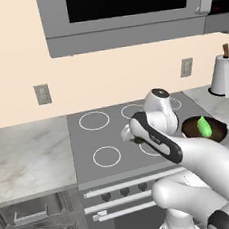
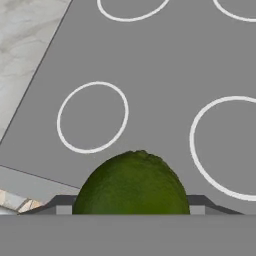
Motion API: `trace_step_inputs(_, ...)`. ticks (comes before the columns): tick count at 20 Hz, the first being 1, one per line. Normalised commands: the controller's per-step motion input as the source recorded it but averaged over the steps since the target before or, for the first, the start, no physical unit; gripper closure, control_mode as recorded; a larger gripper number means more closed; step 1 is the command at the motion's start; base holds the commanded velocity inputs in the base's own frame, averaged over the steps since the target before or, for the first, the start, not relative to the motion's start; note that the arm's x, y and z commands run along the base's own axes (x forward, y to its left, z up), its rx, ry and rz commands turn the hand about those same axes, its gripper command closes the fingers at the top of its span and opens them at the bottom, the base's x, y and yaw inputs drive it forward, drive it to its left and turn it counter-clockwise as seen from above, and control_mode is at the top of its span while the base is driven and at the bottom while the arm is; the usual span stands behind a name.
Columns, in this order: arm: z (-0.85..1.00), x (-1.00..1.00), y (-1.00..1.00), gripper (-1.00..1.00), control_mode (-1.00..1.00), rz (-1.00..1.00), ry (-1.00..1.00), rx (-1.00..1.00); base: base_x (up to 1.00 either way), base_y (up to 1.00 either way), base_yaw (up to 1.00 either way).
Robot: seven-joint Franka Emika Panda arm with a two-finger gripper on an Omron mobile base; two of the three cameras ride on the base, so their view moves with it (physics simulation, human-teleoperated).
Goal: Put the corn and lime in the pan. Then turn on the front right burner and set the heat to medium.
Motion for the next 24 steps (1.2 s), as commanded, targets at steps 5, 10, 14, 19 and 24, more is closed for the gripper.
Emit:
trace_step_inputs(5,0.00,0.00,-1.00,1.00,-1.00,0.00,0.12,0.00,0.00,0.00,0.00)
trace_step_inputs(10,0.00,0.00,-1.00,1.00,-1.00,0.00,0.12,0.00,0.00,0.00,0.00)
trace_step_inputs(14,0.00,0.00,-1.00,1.00,-1.00,0.00,0.12,0.00,0.00,0.00,0.00)
trace_step_inputs(19,0.00,0.00,-1.00,1.00,-1.00,0.00,0.13,-0.01,0.00,0.00,0.00)
trace_step_inputs(24,0.00,0.14,-0.86,1.00,-1.00,-0.04,0.21,-0.05,0.00,0.00,0.00)
